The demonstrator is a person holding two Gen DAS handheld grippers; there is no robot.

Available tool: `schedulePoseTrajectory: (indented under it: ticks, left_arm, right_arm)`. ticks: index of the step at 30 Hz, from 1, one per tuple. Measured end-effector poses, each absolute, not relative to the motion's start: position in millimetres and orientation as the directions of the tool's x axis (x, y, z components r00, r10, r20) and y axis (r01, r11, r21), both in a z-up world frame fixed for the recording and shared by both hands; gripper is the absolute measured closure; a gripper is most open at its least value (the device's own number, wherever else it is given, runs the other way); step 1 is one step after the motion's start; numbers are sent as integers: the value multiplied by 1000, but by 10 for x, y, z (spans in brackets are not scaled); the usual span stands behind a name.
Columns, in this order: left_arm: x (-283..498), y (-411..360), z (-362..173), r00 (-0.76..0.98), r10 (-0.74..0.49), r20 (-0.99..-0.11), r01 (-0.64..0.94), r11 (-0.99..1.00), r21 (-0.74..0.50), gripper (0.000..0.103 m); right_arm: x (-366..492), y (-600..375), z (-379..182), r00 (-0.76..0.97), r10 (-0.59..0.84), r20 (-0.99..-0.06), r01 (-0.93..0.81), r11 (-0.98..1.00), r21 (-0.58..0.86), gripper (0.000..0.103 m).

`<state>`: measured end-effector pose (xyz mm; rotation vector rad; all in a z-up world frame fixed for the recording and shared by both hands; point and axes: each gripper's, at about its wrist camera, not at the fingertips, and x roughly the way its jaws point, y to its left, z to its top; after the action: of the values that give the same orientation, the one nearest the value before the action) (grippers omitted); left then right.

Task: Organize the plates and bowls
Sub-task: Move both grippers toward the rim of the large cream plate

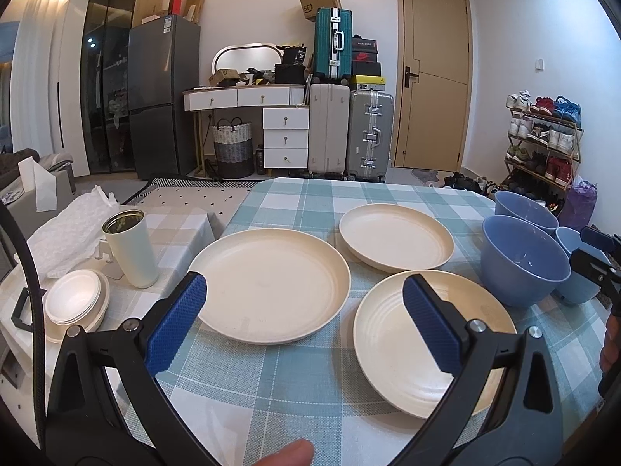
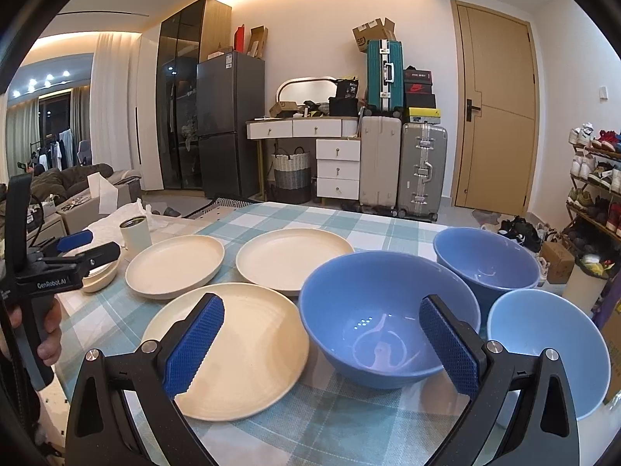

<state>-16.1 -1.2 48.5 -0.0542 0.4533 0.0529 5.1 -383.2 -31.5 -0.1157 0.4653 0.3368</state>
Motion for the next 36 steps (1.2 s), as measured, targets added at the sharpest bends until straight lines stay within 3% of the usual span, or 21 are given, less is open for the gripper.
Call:
schedulePoseTrajectory:
  ticks: [18,36]
  left_arm:
    - [24,168,613,868,64,-492,-110,992,-65,2]
    - [313,545,494,838,124,-532,-192,979,-74,2]
  right_arm:
    - [494,-3290,-34,797,316,-514,-409,909,-75,1]
    - [889,-2799,-94,738,362,-569,-480,875,-65,1]
